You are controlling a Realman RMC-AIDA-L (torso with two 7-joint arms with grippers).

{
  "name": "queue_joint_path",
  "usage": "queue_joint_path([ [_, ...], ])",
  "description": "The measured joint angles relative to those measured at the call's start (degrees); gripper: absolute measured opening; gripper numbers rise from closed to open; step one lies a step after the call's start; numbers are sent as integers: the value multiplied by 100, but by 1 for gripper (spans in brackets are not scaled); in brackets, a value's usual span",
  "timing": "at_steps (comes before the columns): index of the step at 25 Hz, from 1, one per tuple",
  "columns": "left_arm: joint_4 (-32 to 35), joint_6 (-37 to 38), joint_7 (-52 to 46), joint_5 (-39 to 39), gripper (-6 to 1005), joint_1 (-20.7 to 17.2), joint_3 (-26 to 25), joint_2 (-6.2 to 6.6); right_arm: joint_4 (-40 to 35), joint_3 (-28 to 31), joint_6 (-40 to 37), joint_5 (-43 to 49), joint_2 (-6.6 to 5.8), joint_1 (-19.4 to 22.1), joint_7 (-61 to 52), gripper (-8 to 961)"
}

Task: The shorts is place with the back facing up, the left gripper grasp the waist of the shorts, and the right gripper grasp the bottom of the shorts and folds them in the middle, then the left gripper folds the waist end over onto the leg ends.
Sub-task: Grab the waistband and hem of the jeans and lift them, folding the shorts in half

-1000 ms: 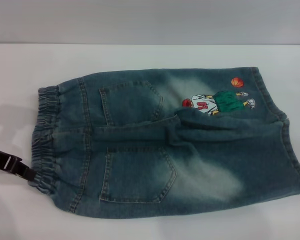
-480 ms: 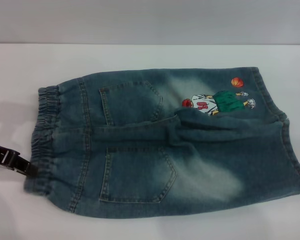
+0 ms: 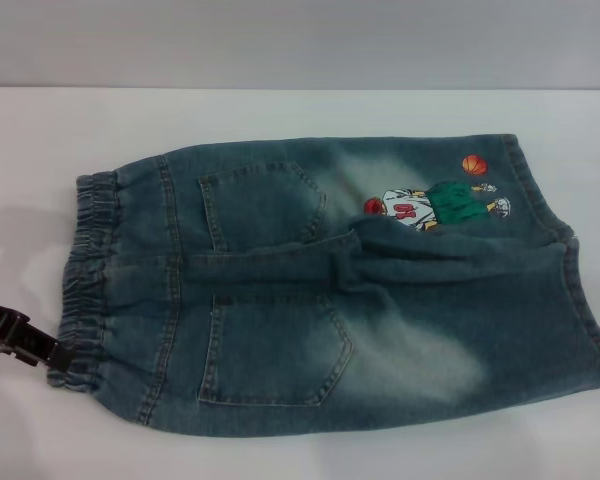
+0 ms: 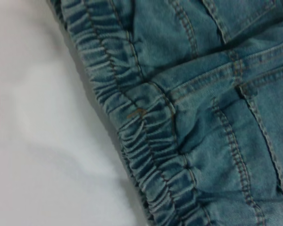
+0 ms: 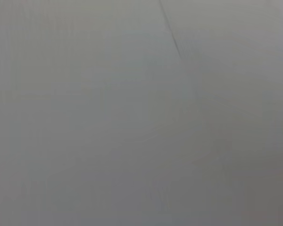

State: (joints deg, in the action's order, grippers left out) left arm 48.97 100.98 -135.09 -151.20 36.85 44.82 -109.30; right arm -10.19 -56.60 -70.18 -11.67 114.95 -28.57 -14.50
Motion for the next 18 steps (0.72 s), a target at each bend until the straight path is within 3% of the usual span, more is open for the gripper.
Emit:
queue_joint_path([
  [3,0,90,-46,-62,448,18,0,24,0,0,-19,10,-5,-5,0,601],
  [7,-9,320,-457,-140,491,107,-181,173,0,0,-32,27,-7,-4,0,601],
  [13,-35,298,-498,-133,642,111,-408,179,0,0,-46,35,12,41,0,601],
  [14,-163,270,-530,-104,667,124,-756,188,0,0,-48,36,14,46,0,601],
  [18,-348,199,-548,-97,665,128,-939,194,0,0,-53,39,19,56,0,602],
])
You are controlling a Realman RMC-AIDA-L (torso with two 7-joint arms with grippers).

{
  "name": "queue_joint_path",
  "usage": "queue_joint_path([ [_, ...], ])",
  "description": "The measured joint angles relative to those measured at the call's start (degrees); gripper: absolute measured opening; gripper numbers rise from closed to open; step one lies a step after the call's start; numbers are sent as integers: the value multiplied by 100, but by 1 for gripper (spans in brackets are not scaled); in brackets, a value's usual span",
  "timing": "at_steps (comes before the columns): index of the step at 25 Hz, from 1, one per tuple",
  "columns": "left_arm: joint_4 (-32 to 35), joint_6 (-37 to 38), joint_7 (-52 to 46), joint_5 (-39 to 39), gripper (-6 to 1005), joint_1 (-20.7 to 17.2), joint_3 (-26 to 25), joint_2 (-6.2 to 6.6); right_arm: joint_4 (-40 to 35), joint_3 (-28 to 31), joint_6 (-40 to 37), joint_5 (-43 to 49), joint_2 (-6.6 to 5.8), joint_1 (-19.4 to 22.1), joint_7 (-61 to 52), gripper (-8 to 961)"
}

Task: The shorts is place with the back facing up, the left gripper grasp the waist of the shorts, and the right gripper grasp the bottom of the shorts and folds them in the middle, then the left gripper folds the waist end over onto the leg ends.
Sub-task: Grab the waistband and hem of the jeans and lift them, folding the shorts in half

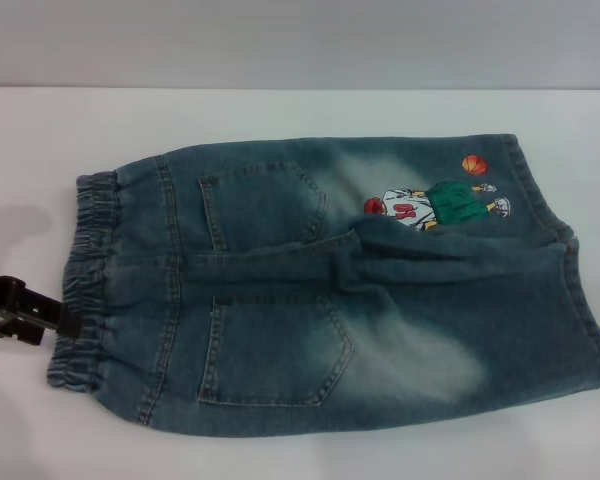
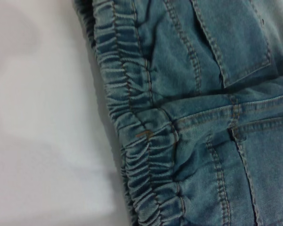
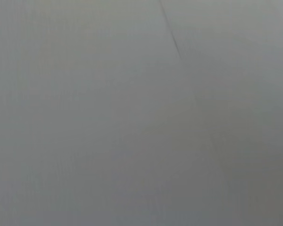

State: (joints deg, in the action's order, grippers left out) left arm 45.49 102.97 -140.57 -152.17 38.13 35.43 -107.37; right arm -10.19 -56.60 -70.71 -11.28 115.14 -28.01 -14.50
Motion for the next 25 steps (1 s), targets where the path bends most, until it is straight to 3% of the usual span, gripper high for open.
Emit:
queue_joint_path([
  [7,-145,-131,-8,-30,663,-42,19,-69,0,0,-16,4,0,9,0,602],
  [25,-307,-468,-57,-122,659,-174,135,-29,0,-50,-84,4,7,40,0,601],
])
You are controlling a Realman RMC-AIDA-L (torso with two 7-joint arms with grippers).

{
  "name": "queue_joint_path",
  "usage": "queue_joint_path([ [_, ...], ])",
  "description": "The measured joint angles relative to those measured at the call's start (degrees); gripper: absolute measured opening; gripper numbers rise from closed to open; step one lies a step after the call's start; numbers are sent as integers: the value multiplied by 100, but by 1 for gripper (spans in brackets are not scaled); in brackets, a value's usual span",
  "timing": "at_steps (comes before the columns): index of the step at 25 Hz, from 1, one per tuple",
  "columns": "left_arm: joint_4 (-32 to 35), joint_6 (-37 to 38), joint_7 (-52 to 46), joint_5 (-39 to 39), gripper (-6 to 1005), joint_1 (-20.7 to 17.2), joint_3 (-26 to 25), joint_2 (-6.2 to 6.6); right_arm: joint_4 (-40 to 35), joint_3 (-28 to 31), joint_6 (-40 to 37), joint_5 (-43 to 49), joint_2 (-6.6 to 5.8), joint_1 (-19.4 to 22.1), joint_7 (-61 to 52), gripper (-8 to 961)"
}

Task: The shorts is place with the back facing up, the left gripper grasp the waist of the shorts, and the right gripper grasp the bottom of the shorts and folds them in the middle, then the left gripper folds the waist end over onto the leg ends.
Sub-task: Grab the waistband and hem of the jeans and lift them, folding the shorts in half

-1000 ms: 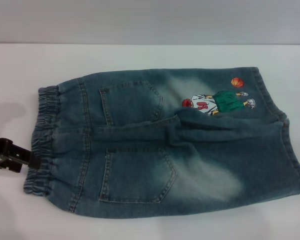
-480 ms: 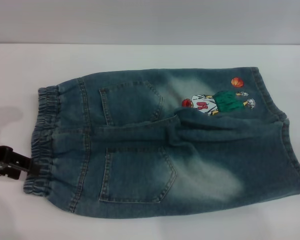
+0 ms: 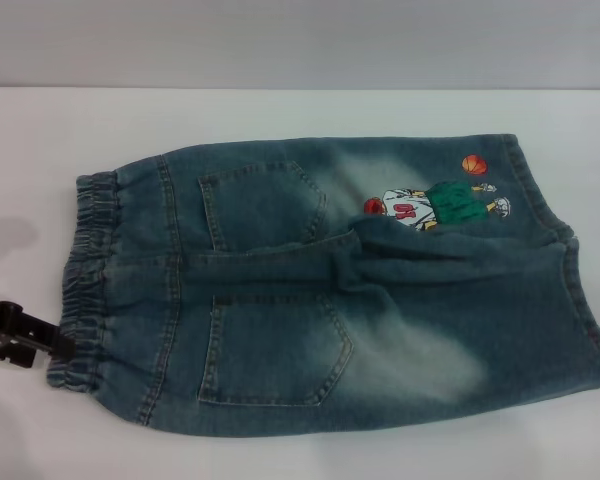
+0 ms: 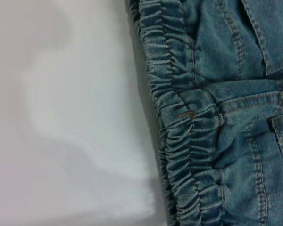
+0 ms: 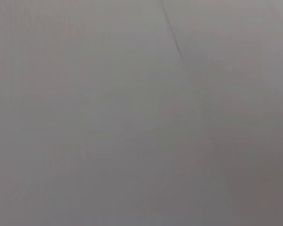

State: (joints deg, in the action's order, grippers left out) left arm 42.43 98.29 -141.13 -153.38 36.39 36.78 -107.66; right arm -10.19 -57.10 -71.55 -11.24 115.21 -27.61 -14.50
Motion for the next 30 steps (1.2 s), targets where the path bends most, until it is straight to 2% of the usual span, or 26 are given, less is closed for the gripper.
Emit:
queue_joint_path([
  [8,0,-5,-1,0,658,52,57,-90,0,-3,-62,0,6,-4,0,600],
  [14,3,-23,2,1,658,79,70,-110,0,-3,-121,0,11,0,0,600],
  [30,-82,-211,-16,-111,659,123,220,-77,0,-12,-132,2,9,-4,0,601],
])
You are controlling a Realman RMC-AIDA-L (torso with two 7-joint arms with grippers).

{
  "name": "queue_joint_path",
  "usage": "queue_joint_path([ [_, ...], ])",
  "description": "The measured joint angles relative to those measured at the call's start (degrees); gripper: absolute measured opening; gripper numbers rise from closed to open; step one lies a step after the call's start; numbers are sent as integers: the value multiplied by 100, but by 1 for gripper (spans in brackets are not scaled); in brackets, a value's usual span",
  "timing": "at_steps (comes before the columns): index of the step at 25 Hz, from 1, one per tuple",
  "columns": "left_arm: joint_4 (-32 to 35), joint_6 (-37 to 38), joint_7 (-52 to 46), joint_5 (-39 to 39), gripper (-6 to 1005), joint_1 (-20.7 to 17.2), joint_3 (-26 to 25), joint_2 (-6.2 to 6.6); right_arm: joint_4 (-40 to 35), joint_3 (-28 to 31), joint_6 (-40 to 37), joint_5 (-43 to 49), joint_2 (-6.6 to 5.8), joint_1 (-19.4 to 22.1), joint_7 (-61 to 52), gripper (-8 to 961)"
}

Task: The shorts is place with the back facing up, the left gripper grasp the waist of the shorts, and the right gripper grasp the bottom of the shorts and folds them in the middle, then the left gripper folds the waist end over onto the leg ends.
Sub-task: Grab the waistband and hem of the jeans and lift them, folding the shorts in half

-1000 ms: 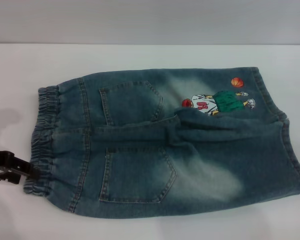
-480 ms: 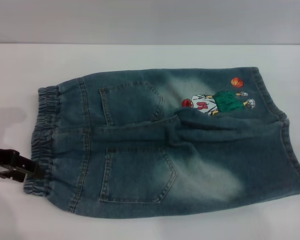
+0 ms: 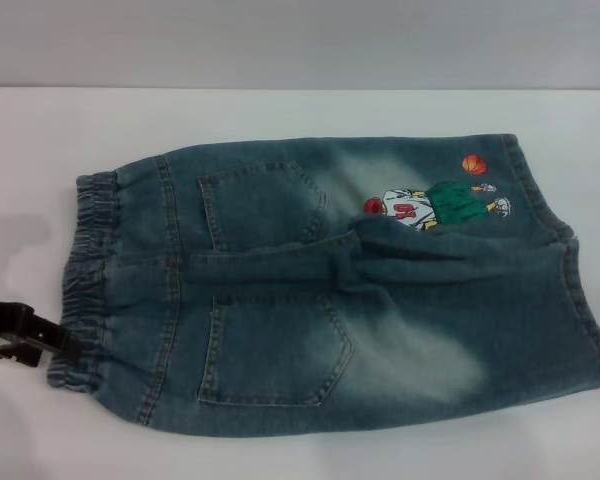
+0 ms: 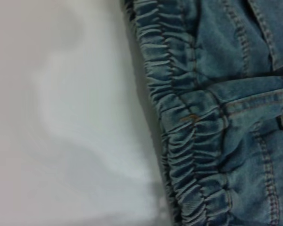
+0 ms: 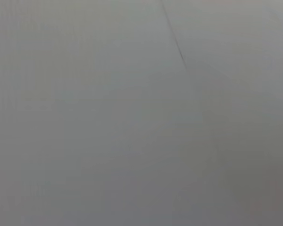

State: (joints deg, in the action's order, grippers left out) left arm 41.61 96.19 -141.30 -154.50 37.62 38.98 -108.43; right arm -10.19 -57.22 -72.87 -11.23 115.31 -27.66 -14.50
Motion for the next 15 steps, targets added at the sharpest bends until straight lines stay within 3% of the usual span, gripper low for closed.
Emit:
queue_joint_path([
  [15,-4,1,-31,17,672,83,-33,3,0,1,50,7,-15,-42,0,600],
])
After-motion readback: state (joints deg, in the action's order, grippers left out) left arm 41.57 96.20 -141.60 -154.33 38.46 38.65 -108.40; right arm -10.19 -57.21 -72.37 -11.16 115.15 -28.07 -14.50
